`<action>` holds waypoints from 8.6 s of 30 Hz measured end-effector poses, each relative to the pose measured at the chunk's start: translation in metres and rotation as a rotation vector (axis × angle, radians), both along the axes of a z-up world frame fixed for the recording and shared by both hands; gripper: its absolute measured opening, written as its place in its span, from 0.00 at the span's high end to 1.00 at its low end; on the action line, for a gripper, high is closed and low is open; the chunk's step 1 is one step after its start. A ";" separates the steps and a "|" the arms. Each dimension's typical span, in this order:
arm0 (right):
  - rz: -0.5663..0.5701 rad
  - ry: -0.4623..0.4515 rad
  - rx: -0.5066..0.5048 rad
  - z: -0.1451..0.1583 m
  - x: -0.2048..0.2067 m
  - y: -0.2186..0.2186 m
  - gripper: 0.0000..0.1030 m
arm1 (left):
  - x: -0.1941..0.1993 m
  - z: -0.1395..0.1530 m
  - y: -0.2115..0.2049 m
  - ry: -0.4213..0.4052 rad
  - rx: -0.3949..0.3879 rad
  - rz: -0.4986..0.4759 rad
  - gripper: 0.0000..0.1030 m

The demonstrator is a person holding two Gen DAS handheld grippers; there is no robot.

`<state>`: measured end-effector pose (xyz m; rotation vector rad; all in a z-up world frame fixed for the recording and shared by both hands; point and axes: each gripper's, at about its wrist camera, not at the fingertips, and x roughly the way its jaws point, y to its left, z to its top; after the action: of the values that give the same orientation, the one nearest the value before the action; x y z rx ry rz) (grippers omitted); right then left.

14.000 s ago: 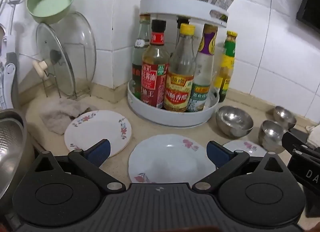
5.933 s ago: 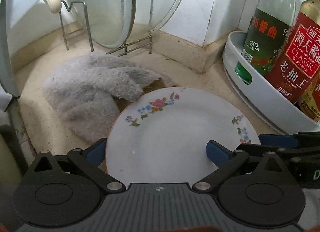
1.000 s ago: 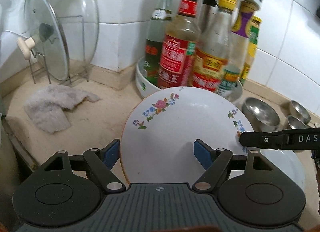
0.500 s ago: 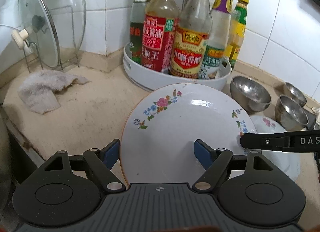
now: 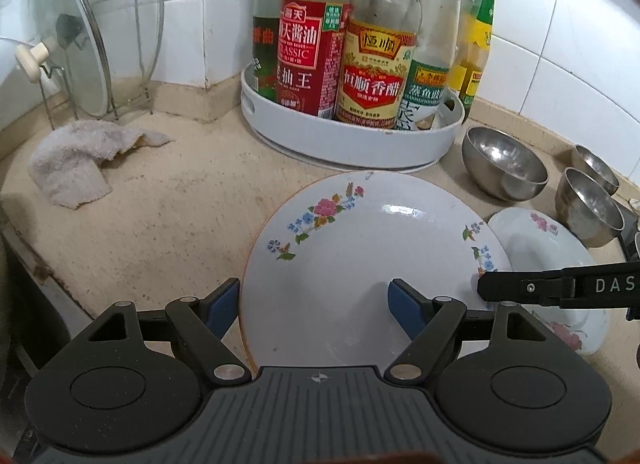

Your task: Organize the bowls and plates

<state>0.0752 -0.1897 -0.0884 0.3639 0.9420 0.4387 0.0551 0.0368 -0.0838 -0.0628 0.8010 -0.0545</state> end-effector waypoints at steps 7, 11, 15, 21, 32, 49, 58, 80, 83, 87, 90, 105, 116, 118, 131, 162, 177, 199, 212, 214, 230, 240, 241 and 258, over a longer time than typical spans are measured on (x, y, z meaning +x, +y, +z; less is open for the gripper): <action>-0.006 0.003 -0.020 -0.004 0.003 0.001 0.81 | 0.005 -0.006 0.002 0.019 -0.012 -0.007 0.20; -0.003 0.000 -0.035 -0.005 0.004 0.005 0.79 | 0.007 -0.010 0.002 0.032 -0.006 -0.004 0.20; 0.005 -0.013 -0.055 -0.005 0.004 0.008 0.79 | 0.008 -0.010 0.004 0.032 -0.011 -0.001 0.20; 0.019 -0.025 -0.076 -0.003 0.004 0.012 0.73 | 0.006 -0.005 0.004 0.001 0.001 -0.016 0.22; -0.018 -0.106 -0.082 0.015 -0.002 0.003 0.72 | 0.004 0.004 -0.008 -0.042 0.030 -0.055 0.19; -0.142 -0.117 -0.051 0.018 -0.020 -0.041 0.72 | 0.011 0.015 -0.053 -0.080 0.068 -0.182 0.17; -0.238 -0.108 -0.044 0.016 -0.030 -0.070 0.72 | 0.021 0.015 -0.081 -0.084 0.082 -0.266 0.16; -0.516 -0.043 -0.038 0.004 -0.057 -0.146 0.68 | 0.059 0.001 -0.155 -0.050 0.102 -0.496 0.14; -0.538 -0.035 -0.038 0.001 -0.058 -0.149 0.66 | 0.065 -0.001 -0.161 -0.042 0.109 -0.518 0.14; -0.558 -0.021 -0.037 -0.003 -0.056 -0.152 0.64 | 0.074 -0.004 -0.164 -0.023 0.111 -0.540 0.14; -0.574 -0.016 -0.044 -0.004 -0.056 -0.152 0.60 | 0.081 -0.008 -0.165 -0.005 0.113 -0.554 0.12; -0.590 0.022 -0.033 -0.015 -0.053 -0.148 0.57 | 0.111 -0.030 -0.169 0.116 0.102 -0.601 0.12; -0.544 0.029 -0.026 -0.014 -0.054 -0.139 0.57 | 0.125 -0.037 -0.170 0.170 0.074 -0.640 0.09; -0.536 0.027 -0.033 -0.014 -0.054 -0.137 0.57 | 0.125 -0.038 -0.169 0.168 0.074 -0.645 0.08; -0.577 0.012 -0.052 -0.016 -0.066 -0.134 0.80 | 0.102 -0.038 -0.183 0.172 0.083 -0.769 0.05; -0.602 -0.034 -0.053 -0.009 -0.099 -0.144 0.79 | 0.065 -0.031 -0.191 0.127 0.026 -0.665 0.08; -0.583 -0.053 -0.029 0.001 -0.102 -0.138 0.79 | 0.055 -0.009 -0.178 0.059 0.007 -0.639 0.08; -0.491 -0.121 -0.032 0.019 -0.087 -0.113 0.79 | 0.044 0.015 -0.143 -0.017 0.000 -0.522 0.08; -0.352 -0.139 -0.015 0.024 -0.062 -0.080 0.79 | 0.036 0.021 -0.096 -0.033 0.011 -0.373 0.08; -0.326 -0.137 -0.008 0.023 -0.058 -0.073 0.79 | 0.035 0.021 -0.086 -0.036 0.014 -0.346 0.08; -0.144 -0.123 0.019 0.017 -0.027 -0.018 0.79 | 0.025 0.014 -0.023 -0.013 0.008 -0.155 0.08; -0.101 -0.088 0.019 0.008 -0.018 -0.001 0.79 | 0.023 0.004 -0.007 0.025 -0.002 -0.113 0.08; -0.100 -0.087 0.018 0.008 -0.017 0.000 0.79 | 0.023 0.003 -0.007 0.029 -0.003 -0.112 0.08; -0.083 -0.099 -0.040 0.003 -0.010 0.021 0.79 | 0.032 -0.011 0.009 0.066 -0.022 -0.102 0.08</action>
<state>0.0654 -0.1689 -0.0858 0.3406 0.8356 0.3580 0.0875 0.0460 -0.0948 -0.0444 0.8690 -0.1583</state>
